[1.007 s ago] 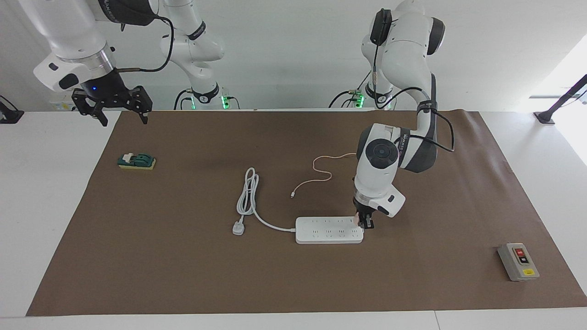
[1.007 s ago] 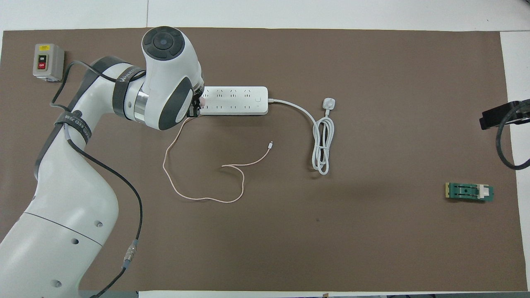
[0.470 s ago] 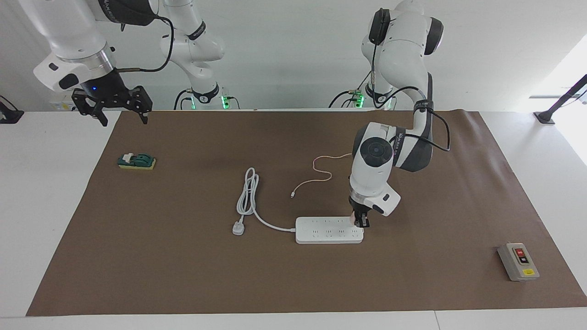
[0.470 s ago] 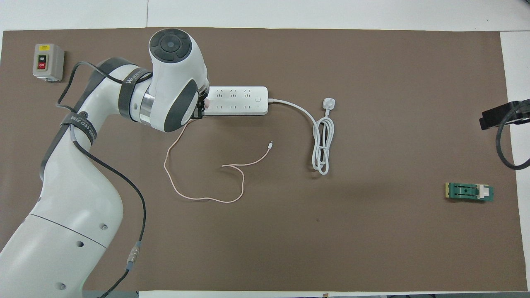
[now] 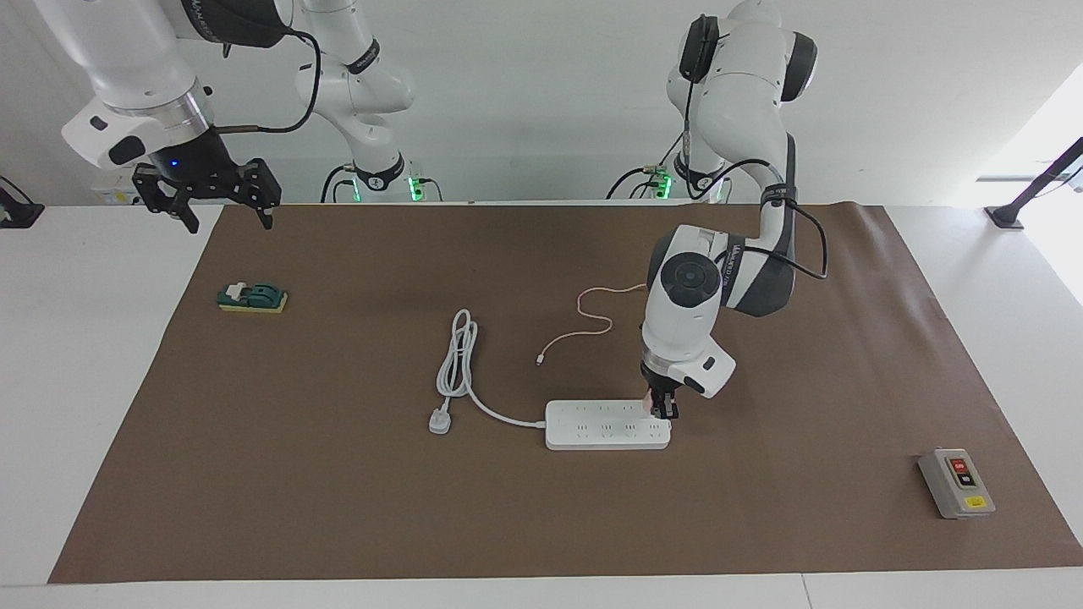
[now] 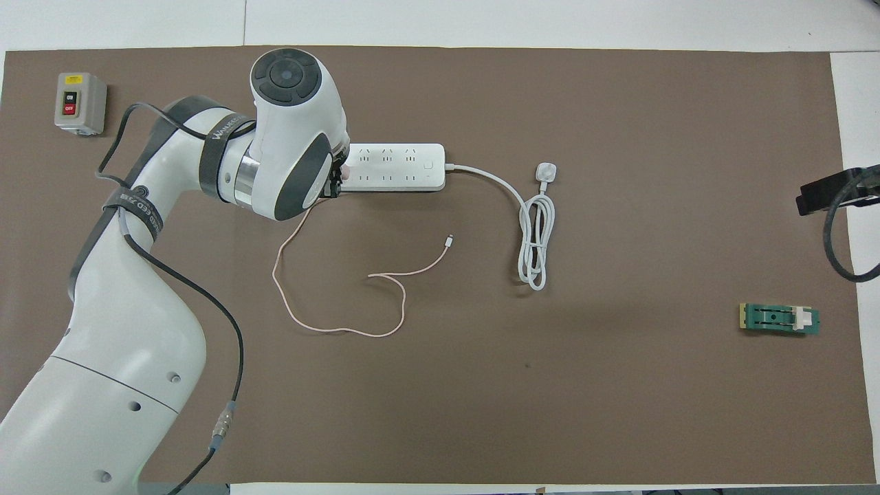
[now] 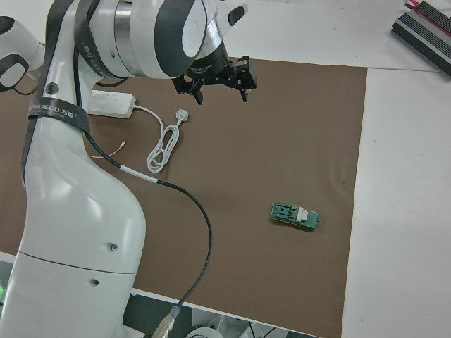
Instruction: Plug charger into power strip
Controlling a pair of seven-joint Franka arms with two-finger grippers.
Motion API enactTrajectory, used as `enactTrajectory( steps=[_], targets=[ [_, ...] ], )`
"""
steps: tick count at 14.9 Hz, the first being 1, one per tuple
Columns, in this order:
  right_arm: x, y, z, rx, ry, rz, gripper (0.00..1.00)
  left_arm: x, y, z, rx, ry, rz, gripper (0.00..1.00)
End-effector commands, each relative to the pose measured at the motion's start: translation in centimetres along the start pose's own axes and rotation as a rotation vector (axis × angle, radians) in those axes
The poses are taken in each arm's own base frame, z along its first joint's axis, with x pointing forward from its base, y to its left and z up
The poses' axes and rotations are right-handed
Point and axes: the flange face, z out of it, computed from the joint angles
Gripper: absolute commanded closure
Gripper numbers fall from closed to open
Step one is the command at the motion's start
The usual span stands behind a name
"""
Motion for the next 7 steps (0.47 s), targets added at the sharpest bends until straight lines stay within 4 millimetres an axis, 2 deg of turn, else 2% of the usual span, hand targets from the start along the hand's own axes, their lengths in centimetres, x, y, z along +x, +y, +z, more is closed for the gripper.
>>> enactTrajectory(
  steps=[1,7],
  targets=[
    [-0.89,0.46,-0.06,0.010,-0.004,-0.018,0.00,-0.05,-0.40,0.86,0.008,0.021,-0.015,1.00],
    [-0.91,0.46,-0.11,0.010,-0.004,-0.017,0.00,0.30,-0.15,1.64,0.002,0.047,-0.075,1.00]
  ],
)
